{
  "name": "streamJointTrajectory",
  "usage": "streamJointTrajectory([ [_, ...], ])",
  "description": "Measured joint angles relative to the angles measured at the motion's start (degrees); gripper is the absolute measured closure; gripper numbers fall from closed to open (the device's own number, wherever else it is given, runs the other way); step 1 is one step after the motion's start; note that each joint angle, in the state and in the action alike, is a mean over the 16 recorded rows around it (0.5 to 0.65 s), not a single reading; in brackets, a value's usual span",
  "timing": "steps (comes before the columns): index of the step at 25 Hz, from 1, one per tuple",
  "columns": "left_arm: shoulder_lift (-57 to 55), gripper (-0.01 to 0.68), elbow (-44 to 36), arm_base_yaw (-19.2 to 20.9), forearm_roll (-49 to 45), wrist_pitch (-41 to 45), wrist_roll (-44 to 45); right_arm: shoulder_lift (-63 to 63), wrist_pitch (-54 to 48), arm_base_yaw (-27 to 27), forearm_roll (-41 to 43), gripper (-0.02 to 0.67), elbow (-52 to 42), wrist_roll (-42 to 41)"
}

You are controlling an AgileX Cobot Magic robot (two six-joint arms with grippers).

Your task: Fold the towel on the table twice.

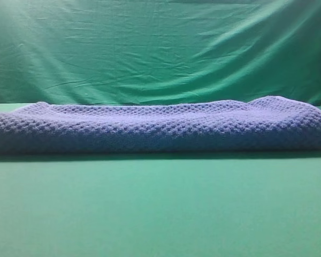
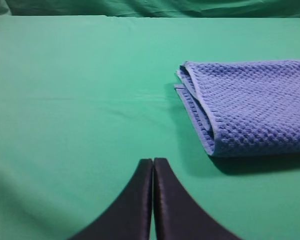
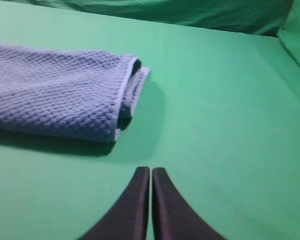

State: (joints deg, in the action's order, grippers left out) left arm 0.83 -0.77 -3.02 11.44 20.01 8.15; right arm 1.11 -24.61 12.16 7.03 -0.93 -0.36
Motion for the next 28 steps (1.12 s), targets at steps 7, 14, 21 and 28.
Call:
streamJointTrajectory([
  [7, 0.0, 0.673, 0.0, 2.8, 0.1, 0.0, 0.0, 0.0, 0.0, -8.0, 0.0, 0.649, 0.0, 0.0],
  [14, 0.0, 0.673, 0.0, 3.1, 0.1, 0.0, 0.0, 0.0, 0.0, -11.7, 0.0, 0.649, 0.0, -0.1],
  [21, 0.0, 0.673, 0.0, 3.1, 0.1, 0.0, 0.0, 0.0, 0.0, -11.9, 0.0, 0.649, 0.0, -0.1],
  [28, 0.0, 0.673, 0.0, 3.1, 0.1, 0.0, 0.0, 0.0, 0.0, -11.9, -0.1, 0.649, 0.0, -0.1],
])
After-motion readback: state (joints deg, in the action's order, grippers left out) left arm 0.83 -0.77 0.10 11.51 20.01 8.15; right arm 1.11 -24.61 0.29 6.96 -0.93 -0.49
